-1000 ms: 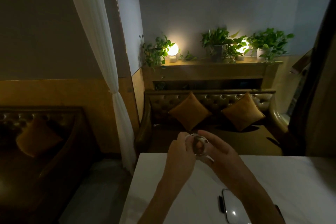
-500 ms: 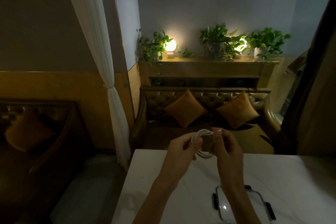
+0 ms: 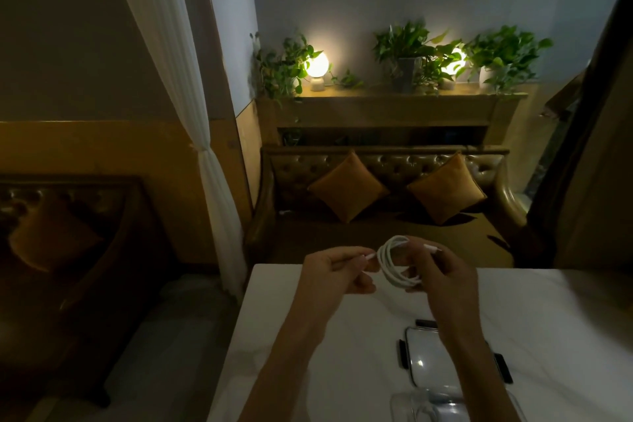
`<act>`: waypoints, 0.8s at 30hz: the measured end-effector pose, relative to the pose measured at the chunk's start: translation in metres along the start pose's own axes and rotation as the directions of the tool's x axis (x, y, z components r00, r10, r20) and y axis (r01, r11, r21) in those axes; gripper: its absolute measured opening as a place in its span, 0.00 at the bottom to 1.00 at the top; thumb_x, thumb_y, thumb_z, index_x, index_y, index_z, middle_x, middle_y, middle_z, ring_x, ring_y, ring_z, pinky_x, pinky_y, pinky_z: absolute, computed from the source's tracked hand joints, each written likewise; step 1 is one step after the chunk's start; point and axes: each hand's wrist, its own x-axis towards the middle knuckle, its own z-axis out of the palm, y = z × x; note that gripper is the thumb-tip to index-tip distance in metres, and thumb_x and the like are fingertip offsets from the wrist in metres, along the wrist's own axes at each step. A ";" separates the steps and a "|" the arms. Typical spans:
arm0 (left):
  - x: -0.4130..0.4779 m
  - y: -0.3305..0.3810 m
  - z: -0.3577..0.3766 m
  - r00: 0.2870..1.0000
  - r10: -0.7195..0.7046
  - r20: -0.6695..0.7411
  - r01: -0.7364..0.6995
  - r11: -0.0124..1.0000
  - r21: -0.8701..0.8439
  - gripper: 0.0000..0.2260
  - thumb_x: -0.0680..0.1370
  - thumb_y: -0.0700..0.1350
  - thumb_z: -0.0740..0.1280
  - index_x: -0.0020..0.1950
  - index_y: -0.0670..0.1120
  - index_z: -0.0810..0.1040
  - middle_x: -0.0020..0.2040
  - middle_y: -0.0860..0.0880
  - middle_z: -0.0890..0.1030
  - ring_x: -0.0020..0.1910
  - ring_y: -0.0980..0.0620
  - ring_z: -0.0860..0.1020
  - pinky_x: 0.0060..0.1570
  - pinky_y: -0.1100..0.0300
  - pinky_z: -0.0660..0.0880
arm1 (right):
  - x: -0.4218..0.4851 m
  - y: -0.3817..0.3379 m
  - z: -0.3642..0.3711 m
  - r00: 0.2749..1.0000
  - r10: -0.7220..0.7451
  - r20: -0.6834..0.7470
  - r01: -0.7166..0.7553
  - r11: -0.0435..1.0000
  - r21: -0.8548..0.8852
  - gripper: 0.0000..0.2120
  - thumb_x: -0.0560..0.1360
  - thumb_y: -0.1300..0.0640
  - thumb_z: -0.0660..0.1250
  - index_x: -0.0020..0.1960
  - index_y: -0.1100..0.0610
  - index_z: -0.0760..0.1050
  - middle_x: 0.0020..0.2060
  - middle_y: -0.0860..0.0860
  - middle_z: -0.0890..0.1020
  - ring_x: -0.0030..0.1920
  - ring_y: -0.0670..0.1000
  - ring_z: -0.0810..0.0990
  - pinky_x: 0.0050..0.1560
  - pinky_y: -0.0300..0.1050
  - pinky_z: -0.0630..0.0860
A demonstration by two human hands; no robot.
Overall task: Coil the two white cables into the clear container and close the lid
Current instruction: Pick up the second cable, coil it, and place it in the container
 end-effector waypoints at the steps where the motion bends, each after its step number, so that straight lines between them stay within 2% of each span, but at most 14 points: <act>1: -0.001 -0.002 0.003 1.000 0.001 -0.012 -0.001 1.000 0.001 0.09 0.77 0.37 0.65 0.48 0.47 0.83 0.42 0.44 0.85 0.36 0.50 0.81 0.44 0.52 0.83 | 0.000 0.001 -0.003 1.000 0.006 -0.012 -0.006 1.000 -0.001 0.08 0.76 0.55 0.66 0.49 0.55 0.82 0.37 0.52 0.85 0.31 0.45 0.81 0.28 0.38 0.79; 5: -0.004 -0.012 0.012 0.999 0.012 -0.052 -0.012 1.000 0.013 0.10 0.77 0.36 0.65 0.46 0.49 0.82 0.37 0.51 0.86 0.32 0.54 0.80 0.40 0.57 0.82 | 0.000 0.011 -0.011 0.996 0.065 -0.067 -0.062 0.997 0.041 0.08 0.75 0.54 0.66 0.49 0.55 0.82 0.38 0.52 0.85 0.34 0.45 0.82 0.30 0.38 0.78; 8: -0.007 -0.024 0.022 0.993 0.044 -0.106 -0.041 0.999 0.028 0.09 0.77 0.37 0.65 0.46 0.48 0.83 0.37 0.51 0.86 0.31 0.54 0.80 0.39 0.57 0.82 | -0.002 0.020 -0.010 0.975 0.115 -0.193 -0.087 0.986 0.143 0.08 0.75 0.54 0.67 0.50 0.55 0.82 0.40 0.51 0.86 0.38 0.47 0.85 0.34 0.39 0.80; 11: -0.011 -0.037 0.038 0.993 0.044 -0.107 -0.042 0.999 0.017 0.08 0.78 0.38 0.65 0.49 0.47 0.83 0.41 0.49 0.86 0.36 0.52 0.83 0.43 0.58 0.82 | -0.004 0.026 -0.007 0.942 0.179 -0.283 -0.116 0.967 0.225 0.10 0.75 0.52 0.67 0.52 0.56 0.82 0.42 0.52 0.86 0.42 0.49 0.85 0.39 0.42 0.80; 14: -0.006 -0.054 0.046 0.997 0.021 -0.074 -0.015 0.996 0.089 0.09 0.80 0.43 0.62 0.54 0.50 0.80 0.48 0.51 0.84 0.47 0.54 0.83 0.50 0.61 0.80 | -0.005 0.032 -0.014 0.964 0.195 -0.178 -0.166 0.972 0.167 0.10 0.76 0.51 0.67 0.52 0.55 0.82 0.41 0.50 0.86 0.40 0.47 0.85 0.37 0.40 0.80; 17: 0.006 -0.068 0.042 0.996 -0.052 -0.075 0.063 0.985 0.160 0.08 0.80 0.50 0.60 0.55 0.56 0.77 0.51 0.58 0.81 0.51 0.61 0.79 0.52 0.66 0.74 | -0.009 0.044 -0.028 0.979 0.167 -0.117 -0.161 0.985 0.059 0.07 0.76 0.53 0.67 0.49 0.54 0.82 0.39 0.48 0.86 0.35 0.45 0.83 0.33 0.35 0.79; 19: 0.008 -0.077 0.048 0.992 -0.121 0.023 0.115 0.977 0.182 0.07 0.80 0.50 0.60 0.53 0.55 0.78 0.49 0.56 0.82 0.48 0.60 0.80 0.48 0.65 0.76 | -0.015 0.058 -0.035 0.986 0.142 -0.092 -0.145 0.989 -0.025 0.05 0.76 0.54 0.67 0.47 0.51 0.82 0.37 0.45 0.86 0.36 0.43 0.83 0.35 0.34 0.79; 21: 0.007 -0.085 0.060 0.979 -0.185 0.087 0.168 0.970 0.175 0.09 0.79 0.46 0.62 0.55 0.47 0.80 0.47 0.52 0.83 0.41 0.59 0.82 0.40 0.66 0.78 | -0.019 0.072 -0.040 0.988 0.142 -0.060 -0.148 0.982 -0.114 0.05 0.76 0.55 0.67 0.48 0.48 0.81 0.35 0.45 0.85 0.36 0.42 0.83 0.35 0.33 0.79; 24: 0.009 -0.103 0.075 0.983 -0.178 0.040 0.170 0.973 0.155 0.08 0.77 0.40 0.66 0.54 0.42 0.81 0.44 0.45 0.84 0.37 0.59 0.83 0.36 0.65 0.80 | -0.019 0.093 -0.056 0.975 0.222 0.016 -0.215 0.956 -0.201 0.08 0.75 0.54 0.68 0.53 0.49 0.81 0.38 0.49 0.86 0.34 0.47 0.83 0.34 0.38 0.80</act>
